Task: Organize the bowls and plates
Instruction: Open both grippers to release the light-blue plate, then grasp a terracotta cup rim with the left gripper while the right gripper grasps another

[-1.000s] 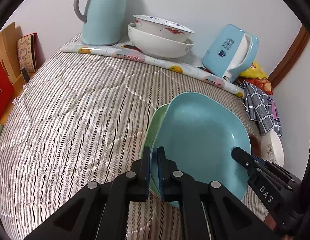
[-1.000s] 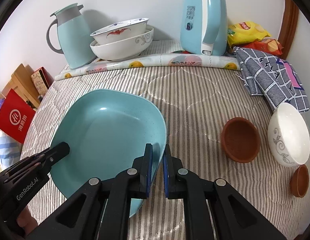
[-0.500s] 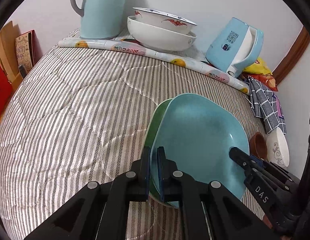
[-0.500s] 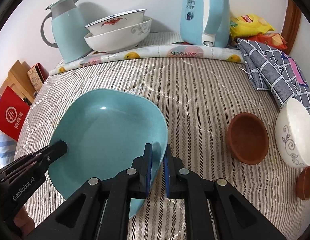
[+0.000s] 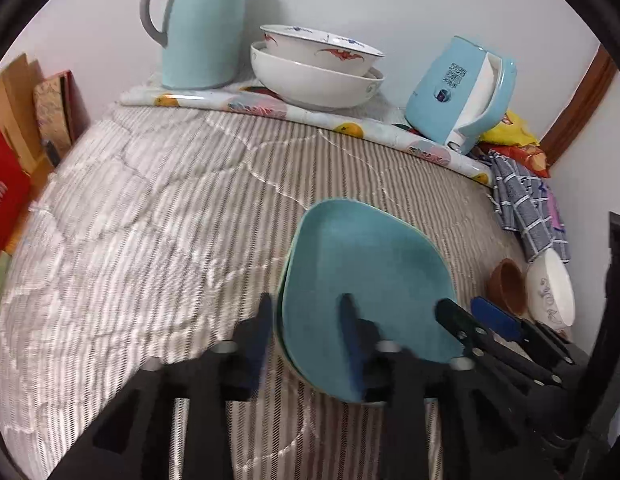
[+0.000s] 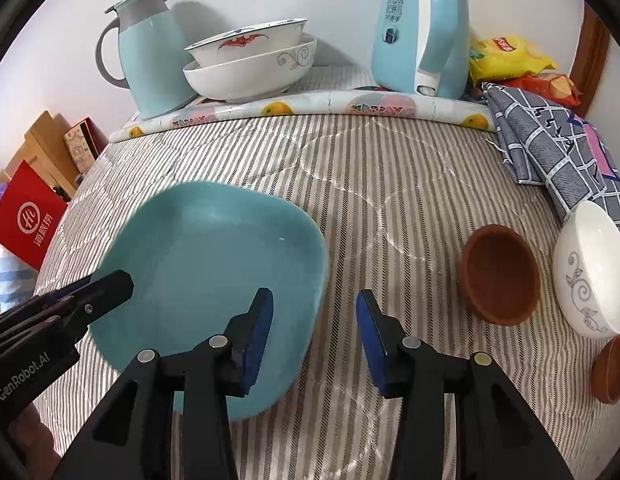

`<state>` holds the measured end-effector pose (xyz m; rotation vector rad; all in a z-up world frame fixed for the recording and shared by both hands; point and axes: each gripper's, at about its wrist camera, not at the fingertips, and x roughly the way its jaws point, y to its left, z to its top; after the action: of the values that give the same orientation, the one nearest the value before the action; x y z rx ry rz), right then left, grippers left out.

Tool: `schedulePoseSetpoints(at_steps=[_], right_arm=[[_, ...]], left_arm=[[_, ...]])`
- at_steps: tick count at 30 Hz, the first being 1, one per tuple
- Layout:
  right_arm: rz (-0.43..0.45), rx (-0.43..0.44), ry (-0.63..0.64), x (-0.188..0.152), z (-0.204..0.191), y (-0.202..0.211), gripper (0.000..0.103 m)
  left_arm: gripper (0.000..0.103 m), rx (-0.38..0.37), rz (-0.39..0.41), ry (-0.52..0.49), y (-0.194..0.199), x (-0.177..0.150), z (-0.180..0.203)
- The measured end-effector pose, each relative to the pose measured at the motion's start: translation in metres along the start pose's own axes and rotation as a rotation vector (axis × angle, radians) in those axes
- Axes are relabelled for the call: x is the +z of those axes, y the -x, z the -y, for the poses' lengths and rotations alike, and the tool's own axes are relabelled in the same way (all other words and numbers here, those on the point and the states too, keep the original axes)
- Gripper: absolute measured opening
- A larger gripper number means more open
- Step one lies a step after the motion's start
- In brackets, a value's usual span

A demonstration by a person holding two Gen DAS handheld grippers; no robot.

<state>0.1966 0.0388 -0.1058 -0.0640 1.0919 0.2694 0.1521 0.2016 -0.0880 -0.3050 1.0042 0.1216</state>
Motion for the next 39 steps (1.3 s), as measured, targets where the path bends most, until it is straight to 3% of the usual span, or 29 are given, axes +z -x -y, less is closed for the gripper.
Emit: schedulePoseSetpoints(at_steps=[5, 9, 18, 26, 31, 39], right_arm=[[0.013, 0.001, -0.006, -0.006, 0.008, 0.014, 0.045], [0.024, -0.008, -0.021, -0.011, 0.019, 0.030, 0.065], [0.058, -0.085, -0.075, -0.026, 0.068, 0.074, 0.080], [0.057, -0.128, -0.129, -0.047, 0.127, 0.097, 0.080], [0.115, -0.144, -0.153, -0.061, 0.162, 0.114, 0.080], [0.132, -0.171, -0.199, -0.081, 0.218, 0.123, 0.080]], left_arm=[[0.046, -0.001, 0.022, -0.007, 0.013, -0.003, 0.006], [0.046, 0.002, 0.033, -0.021, 0.022, -0.005, 0.015], [0.046, -0.027, 0.077, -0.059, 0.046, -0.012, 0.057], [0.046, -0.040, 0.128, -0.105, 0.060, -0.017, 0.108], [0.046, -0.037, 0.155, -0.122, 0.063, -0.019, 0.137], [0.046, -0.042, 0.152, -0.129, 0.056, -0.023, 0.168]])
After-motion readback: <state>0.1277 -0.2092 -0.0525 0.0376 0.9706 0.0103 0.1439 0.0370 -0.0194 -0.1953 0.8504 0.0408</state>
